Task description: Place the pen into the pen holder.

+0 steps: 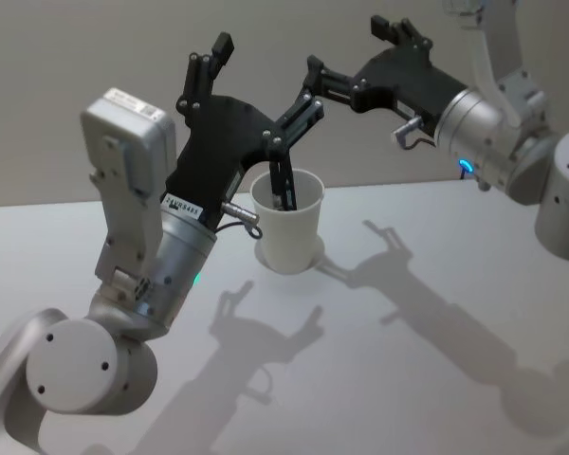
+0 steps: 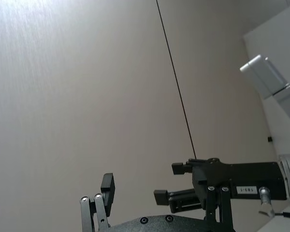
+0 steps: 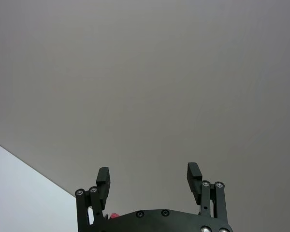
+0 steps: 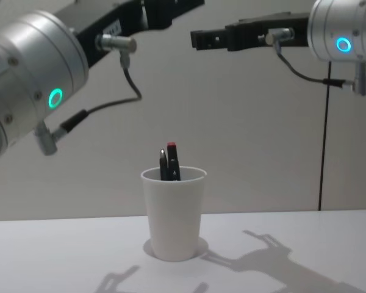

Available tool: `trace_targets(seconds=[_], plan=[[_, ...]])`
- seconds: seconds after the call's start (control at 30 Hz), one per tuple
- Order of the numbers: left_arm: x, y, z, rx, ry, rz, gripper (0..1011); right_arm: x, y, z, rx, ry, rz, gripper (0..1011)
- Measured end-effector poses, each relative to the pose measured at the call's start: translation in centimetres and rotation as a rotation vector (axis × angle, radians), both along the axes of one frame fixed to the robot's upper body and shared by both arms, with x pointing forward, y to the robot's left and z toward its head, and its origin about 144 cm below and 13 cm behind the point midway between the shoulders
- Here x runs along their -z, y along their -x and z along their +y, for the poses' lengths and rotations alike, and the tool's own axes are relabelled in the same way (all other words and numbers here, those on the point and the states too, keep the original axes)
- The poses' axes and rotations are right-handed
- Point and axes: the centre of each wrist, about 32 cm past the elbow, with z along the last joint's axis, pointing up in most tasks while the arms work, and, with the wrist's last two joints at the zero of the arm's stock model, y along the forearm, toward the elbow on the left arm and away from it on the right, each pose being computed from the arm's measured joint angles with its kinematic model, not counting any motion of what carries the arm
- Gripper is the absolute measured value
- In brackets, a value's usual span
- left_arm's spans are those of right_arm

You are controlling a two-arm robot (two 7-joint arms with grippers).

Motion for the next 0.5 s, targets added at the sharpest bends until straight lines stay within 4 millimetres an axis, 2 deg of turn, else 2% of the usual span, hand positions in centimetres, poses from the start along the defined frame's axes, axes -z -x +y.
trace_targets(seconds=[0.2, 0.5], plan=[[1.1, -0.6, 0.3, -0.013, -0.052, 0.077, 1001, 1.0, 0.4, -0.5, 0.014, -0.014, 0.007, 1002], [3.2, -1.7, 1.1, -0.05, -0.158, 0.233, 1002, 3.5, 1.7, -1.8, 0.052, -0.049, 0.024, 1002]])
